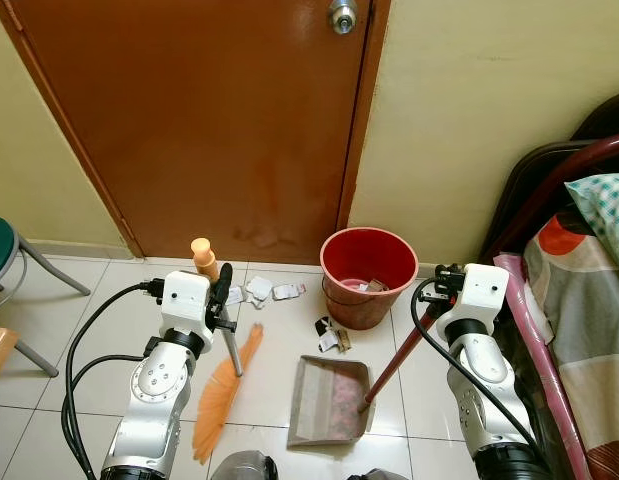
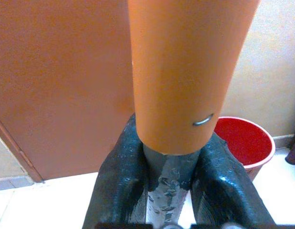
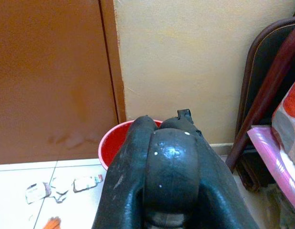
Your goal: Sweep floor
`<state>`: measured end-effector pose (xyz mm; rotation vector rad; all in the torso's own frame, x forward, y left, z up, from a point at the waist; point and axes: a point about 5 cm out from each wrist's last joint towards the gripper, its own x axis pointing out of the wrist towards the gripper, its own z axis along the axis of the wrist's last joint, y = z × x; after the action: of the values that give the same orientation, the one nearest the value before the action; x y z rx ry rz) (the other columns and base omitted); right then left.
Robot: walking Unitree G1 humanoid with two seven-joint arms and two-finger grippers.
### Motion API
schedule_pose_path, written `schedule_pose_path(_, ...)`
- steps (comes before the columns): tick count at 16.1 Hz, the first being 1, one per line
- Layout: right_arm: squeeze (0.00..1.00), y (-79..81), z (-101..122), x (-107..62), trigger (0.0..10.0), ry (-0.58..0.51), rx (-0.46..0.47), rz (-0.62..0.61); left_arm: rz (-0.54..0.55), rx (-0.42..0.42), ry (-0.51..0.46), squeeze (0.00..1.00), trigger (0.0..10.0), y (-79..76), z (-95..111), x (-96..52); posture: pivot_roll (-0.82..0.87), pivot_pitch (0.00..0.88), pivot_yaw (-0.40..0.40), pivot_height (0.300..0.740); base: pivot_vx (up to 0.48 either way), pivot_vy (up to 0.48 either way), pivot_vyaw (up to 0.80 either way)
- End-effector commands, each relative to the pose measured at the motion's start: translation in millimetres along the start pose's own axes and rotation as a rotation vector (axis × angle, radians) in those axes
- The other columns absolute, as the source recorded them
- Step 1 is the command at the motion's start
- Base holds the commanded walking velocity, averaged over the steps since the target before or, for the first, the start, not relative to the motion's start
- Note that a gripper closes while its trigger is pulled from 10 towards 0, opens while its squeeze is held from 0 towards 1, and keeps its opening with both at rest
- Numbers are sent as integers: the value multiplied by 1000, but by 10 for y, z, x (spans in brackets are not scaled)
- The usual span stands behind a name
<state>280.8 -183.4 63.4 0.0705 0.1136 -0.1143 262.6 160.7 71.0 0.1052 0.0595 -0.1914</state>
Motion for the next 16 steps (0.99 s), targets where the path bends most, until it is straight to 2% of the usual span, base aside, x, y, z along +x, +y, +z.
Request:
schedule_pose_path(1, 0, -4, 49, 19, 10000, -19, -2, -2, 18, 19, -26, 0, 10000, 26, 52, -5, 133, 12, -24, 740, 0, 0, 0)
schedule_pose_path(5, 0, -4, 49, 19, 10000, -19, -2, -2, 18, 19, -26, 0, 10000, 26, 52, -5, 133, 12, -24, 740, 0, 0, 0)
schedule_pose_path(6, 0, -7, 49, 21, 10000, -21, -6, -1, 18, 18, -26, 0, 10000, 25, 50, -5, 0, 0, 0, 740, 0, 0, 0)
schedule_pose_path(7, 0, -173, 62, -129, 10000, -20, -7, -62, 15, -16, -15, 0, 10000, -127, 5, -88, 22, 29, -34, 740, 0, 0, 0)
schedule_pose_path(8, 0, -190, 62, -147, 10000, -19, -7, -69, 14, -19, -15, 0, 10000, -143, 4, -95, 22, 29, -34, 740, 0, 0, 0)
schedule_pose_path(16, 0, -171, 44, -176, 10000, 0, 0, -69, 10, -23, -8, 0, 10000, -176, 10, -106, 19, 45, -32, 740, 0, 0, 0)
